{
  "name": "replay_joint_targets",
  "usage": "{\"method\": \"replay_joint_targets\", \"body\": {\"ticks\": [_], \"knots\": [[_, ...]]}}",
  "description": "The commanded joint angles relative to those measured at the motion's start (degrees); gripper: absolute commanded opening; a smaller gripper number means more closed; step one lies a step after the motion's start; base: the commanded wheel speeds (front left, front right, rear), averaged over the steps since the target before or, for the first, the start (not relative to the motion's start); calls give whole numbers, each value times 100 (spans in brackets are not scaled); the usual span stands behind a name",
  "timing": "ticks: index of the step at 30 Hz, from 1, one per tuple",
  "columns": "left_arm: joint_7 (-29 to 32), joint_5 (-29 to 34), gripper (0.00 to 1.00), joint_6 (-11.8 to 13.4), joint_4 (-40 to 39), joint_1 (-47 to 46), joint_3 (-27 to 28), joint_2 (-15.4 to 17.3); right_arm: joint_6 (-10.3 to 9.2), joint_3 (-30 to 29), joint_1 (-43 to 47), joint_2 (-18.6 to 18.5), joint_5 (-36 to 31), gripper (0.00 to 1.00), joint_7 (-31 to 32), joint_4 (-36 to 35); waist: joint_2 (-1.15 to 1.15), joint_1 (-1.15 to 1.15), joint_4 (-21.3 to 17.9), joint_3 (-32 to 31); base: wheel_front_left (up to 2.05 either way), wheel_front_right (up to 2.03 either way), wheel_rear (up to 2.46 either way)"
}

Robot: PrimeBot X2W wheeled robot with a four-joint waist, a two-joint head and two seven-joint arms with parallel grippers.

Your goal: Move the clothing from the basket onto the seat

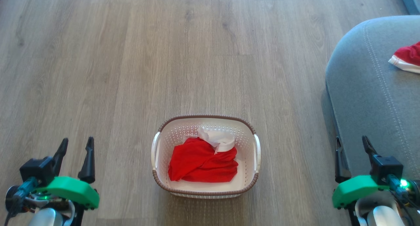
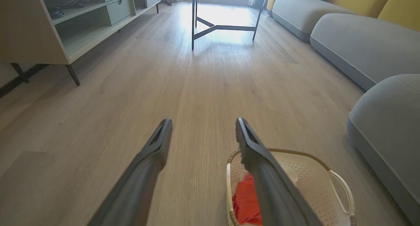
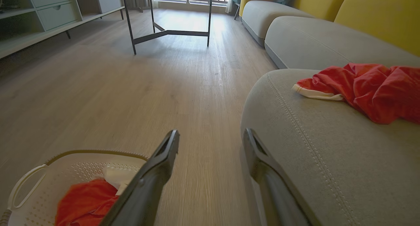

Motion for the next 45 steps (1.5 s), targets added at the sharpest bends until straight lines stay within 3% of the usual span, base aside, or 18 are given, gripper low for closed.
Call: {"method": "replay_joint_targets", "body": {"ticks": [1,11,24,32,45], "knots": [[-53,89,100,-37,-165,-190,329,38,40,97,-47,-10,-48,100,-71,-166,0,1,-8,-2,0,0,0],[-53,447,100,-229,-216,-148,675,-238,40,20,-28,23,-88,100,-74,-332,0,1,-39,20,0,0,0],[-53,609,100,-284,-301,-311,800,-321,40,-3,-210,50,-54,100,-75,-502,0,1,-130,401,0,0,0],[-53,577,100,-288,-508,-685,672,-246,40,-137,-571,24,-26,100,-75,-769,0,1,-292,1256,0,0,0],[-53,655,100,-288,-694,-1722,426,105,40,-215,-1687,-40,4,100,-75,-1241,0,1,-577,3178,0,0,0]]}}
